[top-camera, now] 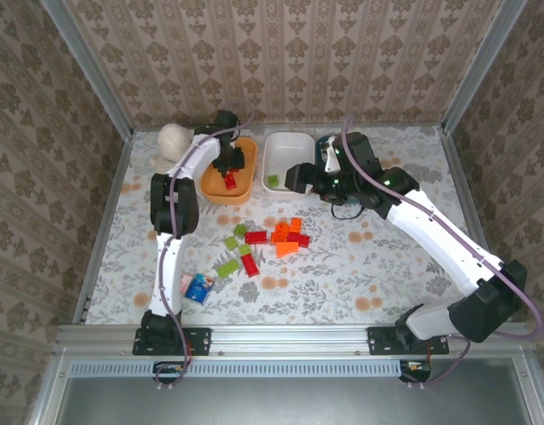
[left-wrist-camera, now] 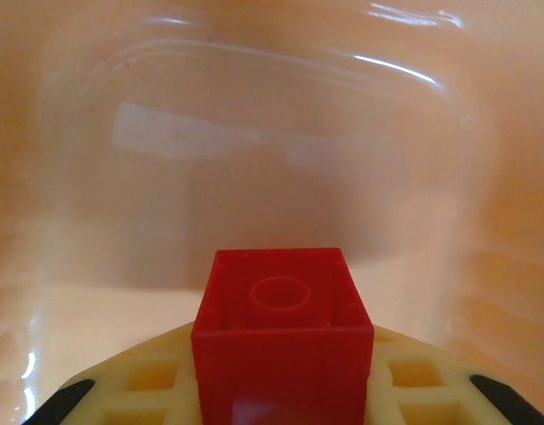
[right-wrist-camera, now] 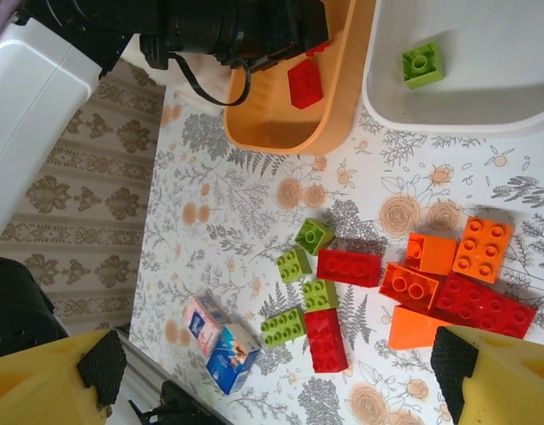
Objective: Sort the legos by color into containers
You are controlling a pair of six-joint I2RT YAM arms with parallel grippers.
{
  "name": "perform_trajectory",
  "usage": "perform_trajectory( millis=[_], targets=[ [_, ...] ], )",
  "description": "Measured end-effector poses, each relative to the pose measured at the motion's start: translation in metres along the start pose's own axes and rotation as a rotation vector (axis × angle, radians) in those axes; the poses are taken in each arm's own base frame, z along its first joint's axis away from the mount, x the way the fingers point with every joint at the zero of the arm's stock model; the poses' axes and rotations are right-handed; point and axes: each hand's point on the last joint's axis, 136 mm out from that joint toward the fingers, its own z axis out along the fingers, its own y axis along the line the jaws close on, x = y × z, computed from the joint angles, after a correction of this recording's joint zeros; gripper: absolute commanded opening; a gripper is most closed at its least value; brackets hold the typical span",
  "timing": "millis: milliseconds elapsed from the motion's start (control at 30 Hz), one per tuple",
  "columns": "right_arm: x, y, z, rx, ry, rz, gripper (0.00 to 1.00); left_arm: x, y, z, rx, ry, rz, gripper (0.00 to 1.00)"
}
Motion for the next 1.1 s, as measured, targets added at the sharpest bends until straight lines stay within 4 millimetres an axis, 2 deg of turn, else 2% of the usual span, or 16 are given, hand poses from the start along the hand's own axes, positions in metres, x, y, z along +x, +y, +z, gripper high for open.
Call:
perform_trajectory(
  millis=[167, 300, 433, 567, 667, 733, 833, 900, 967, 1100],
  targets=[
    [0.007, -0.014, 0.024, 0.048, 0.062, -0.004, 0.89, 0.003, -0.001, 0.000, 0.007, 0.013, -0.016, 0.55],
    [0.019, -0.021, 0.036, 0.085, 0.116, -0.045, 0.87, 0.005, 0.000, -0.001, 0.005, 0.022, -0.021, 0.59],
    [0.028, -0.012, 0.042, 0.087, 0.141, -0.116, 0.85, 0.003, -0.001, -0.015, 0.010, 0.007, -0.027, 0.60],
    [0.043, 0.001, 0.051, 0.089, 0.178, -0.215, 0.81, 0.000, -0.003, -0.059, 0.030, -0.046, -0.057, 0.60],
    [0.064, 0.011, 0.062, 0.089, 0.223, -0.300, 0.79, -0.003, -0.003, -0.109, 0.066, -0.125, -0.097, 0.58],
    [0.080, 0.018, 0.068, 0.088, 0.260, -0.354, 0.77, 0.002, 0.002, -0.147, 0.096, -0.179, -0.132, 0.58],
    [0.099, 0.022, 0.075, 0.099, 0.294, -0.403, 0.73, 0.024, 0.016, -0.190, 0.125, -0.230, -0.178, 0.58],
    [0.104, 0.019, 0.076, 0.122, 0.298, -0.412, 0.73, 0.045, 0.025, -0.203, 0.132, -0.235, -0.201, 0.58],
    [0.104, 0.008, 0.076, 0.169, 0.297, -0.408, 0.75, 0.073, 0.032, -0.206, 0.139, -0.214, -0.218, 0.58],
    [0.115, -0.026, 0.078, 0.292, 0.335, -0.375, 0.81, 0.144, 0.040, -0.195, 0.145, -0.123, -0.235, 0.59]
  ],
)
